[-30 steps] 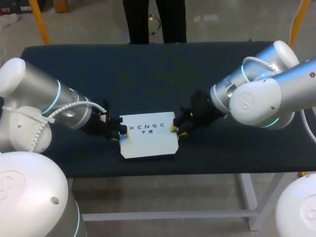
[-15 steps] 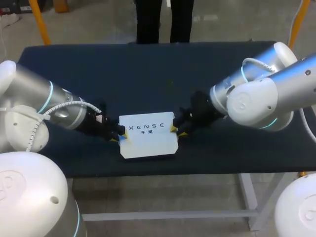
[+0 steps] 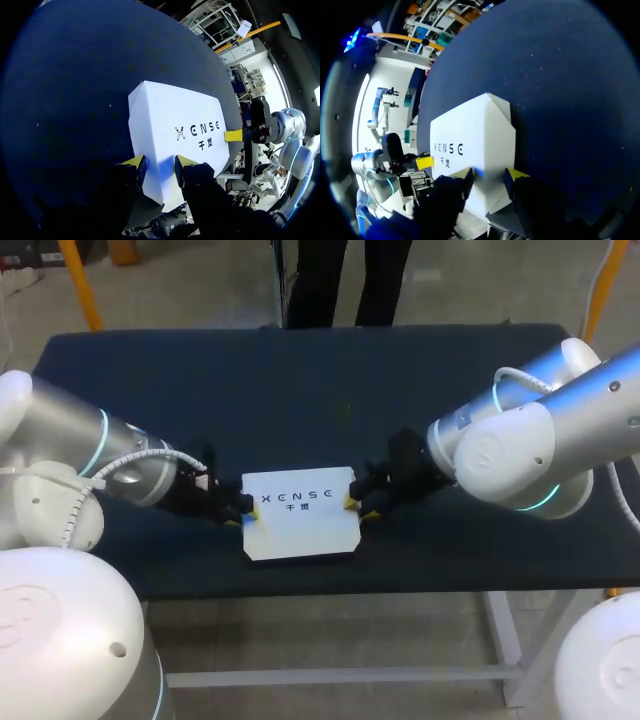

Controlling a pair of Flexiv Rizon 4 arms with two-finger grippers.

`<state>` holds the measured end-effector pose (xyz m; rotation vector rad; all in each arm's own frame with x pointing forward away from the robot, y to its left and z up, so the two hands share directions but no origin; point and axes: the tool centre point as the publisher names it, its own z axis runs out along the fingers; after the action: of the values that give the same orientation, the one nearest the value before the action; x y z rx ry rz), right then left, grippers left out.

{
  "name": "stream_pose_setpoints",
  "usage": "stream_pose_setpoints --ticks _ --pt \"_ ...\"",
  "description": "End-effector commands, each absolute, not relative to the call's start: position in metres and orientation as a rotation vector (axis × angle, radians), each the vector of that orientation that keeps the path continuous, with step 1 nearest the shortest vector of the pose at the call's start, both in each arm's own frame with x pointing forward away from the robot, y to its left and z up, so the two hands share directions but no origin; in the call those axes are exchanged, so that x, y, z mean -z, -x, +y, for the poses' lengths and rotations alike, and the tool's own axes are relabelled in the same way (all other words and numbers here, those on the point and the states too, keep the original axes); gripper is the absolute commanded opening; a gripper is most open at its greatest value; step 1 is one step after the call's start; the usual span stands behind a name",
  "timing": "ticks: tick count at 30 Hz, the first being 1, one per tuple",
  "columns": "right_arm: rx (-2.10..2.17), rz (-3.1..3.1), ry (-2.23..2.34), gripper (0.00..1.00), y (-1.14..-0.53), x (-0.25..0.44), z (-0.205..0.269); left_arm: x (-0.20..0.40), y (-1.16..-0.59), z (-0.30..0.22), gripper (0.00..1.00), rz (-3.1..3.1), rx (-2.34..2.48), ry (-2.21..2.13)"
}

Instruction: Assemble the packaging by folding the flat box into shape, placing the metal phone stand inside, and closing the box properly

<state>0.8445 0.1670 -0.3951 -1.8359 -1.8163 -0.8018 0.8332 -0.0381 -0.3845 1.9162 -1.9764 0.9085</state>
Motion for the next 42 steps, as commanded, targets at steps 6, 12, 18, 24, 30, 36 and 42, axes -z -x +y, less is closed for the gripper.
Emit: stream_pose_setpoints --ticks 6,12,18,24,30,36,42 --pt "0.805 -1.815 1.833 0.47 -0.843 0.399 0.170 0.389 -0.833 -0.042 0.35 -1.980 -0.904 -1.920" --pt "0.805 -1.815 1.833 0.46 -0.843 0.399 0.170 0.389 -0.833 -0.042 0.33 -1.980 -0.904 -1.920" --pt "0.805 -1.815 1.833 0.47 -0.843 0.399 0.170 0.389 -0.833 -0.042 0.31 -1.980 -0.904 -1.920" --pt "0.798 -1.817 1.837 0.47 -0.843 0.398 0.170 0.389 -0.833 -0.044 0.33 -1.991 -0.865 -1.915" --pt "0.788 -1.820 1.826 0.46 -0.843 0.397 0.170 0.387 -0.831 -0.038 0.39 -1.986 -0.807 -1.858" --pt "0.790 -1.817 1.818 0.45 -0.842 0.397 0.171 0.384 -0.829 -0.027 0.42 -1.977 -0.769 -1.733" --pt "0.796 -1.814 1.810 0.45 -0.842 0.398 0.171 0.384 -0.828 -0.023 0.42 -1.977 -0.763 -1.686"
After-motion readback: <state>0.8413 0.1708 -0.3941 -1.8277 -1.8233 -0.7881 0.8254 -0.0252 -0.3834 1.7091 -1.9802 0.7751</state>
